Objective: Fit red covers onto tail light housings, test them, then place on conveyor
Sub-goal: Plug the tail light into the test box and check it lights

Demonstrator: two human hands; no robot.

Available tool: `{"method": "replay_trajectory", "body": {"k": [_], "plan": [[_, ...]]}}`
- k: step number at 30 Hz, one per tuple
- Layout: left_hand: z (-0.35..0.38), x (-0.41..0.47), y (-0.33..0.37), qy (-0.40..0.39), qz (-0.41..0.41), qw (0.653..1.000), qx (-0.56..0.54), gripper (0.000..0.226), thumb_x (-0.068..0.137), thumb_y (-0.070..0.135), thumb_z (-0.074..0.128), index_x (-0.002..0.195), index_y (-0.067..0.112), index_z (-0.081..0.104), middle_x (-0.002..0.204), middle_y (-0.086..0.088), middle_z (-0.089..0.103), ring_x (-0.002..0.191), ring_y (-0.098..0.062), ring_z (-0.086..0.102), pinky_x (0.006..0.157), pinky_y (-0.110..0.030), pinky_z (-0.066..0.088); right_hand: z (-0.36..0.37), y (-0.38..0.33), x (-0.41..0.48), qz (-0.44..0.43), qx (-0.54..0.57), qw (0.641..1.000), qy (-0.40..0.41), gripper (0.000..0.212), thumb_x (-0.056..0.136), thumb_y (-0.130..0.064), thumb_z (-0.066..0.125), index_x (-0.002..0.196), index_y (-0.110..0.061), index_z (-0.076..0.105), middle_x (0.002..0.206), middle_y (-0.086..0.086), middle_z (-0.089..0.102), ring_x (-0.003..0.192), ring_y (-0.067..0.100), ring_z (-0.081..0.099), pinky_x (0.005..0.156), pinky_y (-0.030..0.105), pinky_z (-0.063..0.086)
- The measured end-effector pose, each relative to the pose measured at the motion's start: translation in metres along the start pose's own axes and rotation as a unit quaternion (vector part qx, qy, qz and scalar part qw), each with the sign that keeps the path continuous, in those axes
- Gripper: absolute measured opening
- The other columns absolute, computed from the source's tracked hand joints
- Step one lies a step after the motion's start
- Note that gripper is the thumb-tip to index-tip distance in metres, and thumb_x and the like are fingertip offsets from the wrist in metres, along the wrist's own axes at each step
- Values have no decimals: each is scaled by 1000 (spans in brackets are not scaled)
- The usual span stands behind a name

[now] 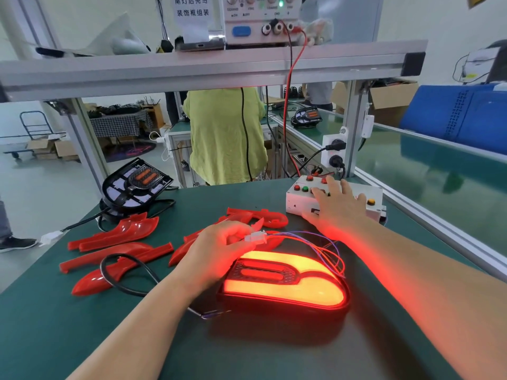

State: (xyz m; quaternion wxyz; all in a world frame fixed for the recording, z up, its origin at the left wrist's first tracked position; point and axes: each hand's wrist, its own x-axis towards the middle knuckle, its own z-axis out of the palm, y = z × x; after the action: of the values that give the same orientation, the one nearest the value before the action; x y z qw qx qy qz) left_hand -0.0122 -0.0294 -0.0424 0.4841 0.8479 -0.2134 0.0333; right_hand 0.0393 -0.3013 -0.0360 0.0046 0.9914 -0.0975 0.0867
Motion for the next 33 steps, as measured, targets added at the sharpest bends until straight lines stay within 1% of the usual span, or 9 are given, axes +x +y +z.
{"method": "replay_trajectory", "body": {"k": [5,8,11,13,17,20,24,30,33], "plan": [[0,0,-2,-8,8,1000,-11,29,85,17,74,89,46,71,74,20,69,63,9,56,63,-6,40,-5,0,-11,-22,29,999,28,73,97,-60,40,158,-30,13,167,3,-2,153,30,-1,120,59,7],[0,0,-2,-5,-3,1000,-12,25,85,18,75,90,43,73,81,15,72,68,7,59,66,-9,42,-23,-9,-25,-43,113,991,51,57,100,-51,42,150,-25,37,163,2,21,151,25,16,118,52,17],[0,0,-1,-3,-6,1000,-13,22,85,20,75,91,42,73,85,14,74,71,6,61,67,-9,42,-54,-15,-44,-61,325,943,22,37,99,-47,47,103,-19,70,111,-1,64,109,26,55,86,34,44],[1,0,1,-10,3,1000,-16,24,85,22,75,90,45,72,81,16,73,68,8,59,65,-6,42,-72,-18,-64,-84,400,913,-15,47,93,-54,52,101,-11,71,98,6,69,96,25,61,83,32,47],[1,1,2,-12,7,1000,-24,20,86,21,75,90,40,74,84,10,73,71,2,59,69,-15,45,-73,-37,-95,-177,332,926,-34,28,81,-48,71,101,-28,73,94,-13,71,87,-4,63,80,15,48],[0,0,2,-28,6,999,-40,14,87,23,74,93,36,74,90,4,75,78,-4,64,77,-27,49,-55,-50,-103,-188,373,908,-29,31,82,-38,77,109,-24,74,97,-9,72,88,-1,65,84,19,51],[0,2,1,-24,10,999,-31,14,87,25,74,93,38,74,91,3,76,79,-6,65,79,-33,52,-42,-53,-99,-190,396,898,-12,21,81,-34,78,101,-28,77,90,-14,73,85,-4,64,80,18,48],[0,4,-1,-23,21,999,-35,14,86,27,73,92,40,74,81,10,73,71,0,60,69,-19,47,-39,-55,-96,-207,400,893,18,17,83,-34,76,97,-24,78,88,-9,73,83,2,64,79,23,48],[1,4,-1,-20,28,999,-18,11,86,32,72,94,40,73,84,7,74,74,-9,64,73,-34,52,-38,-53,-95,-213,385,897,36,15,84,-32,76,96,-24,78,85,-7,71,79,4,62,74,21,46]]}}
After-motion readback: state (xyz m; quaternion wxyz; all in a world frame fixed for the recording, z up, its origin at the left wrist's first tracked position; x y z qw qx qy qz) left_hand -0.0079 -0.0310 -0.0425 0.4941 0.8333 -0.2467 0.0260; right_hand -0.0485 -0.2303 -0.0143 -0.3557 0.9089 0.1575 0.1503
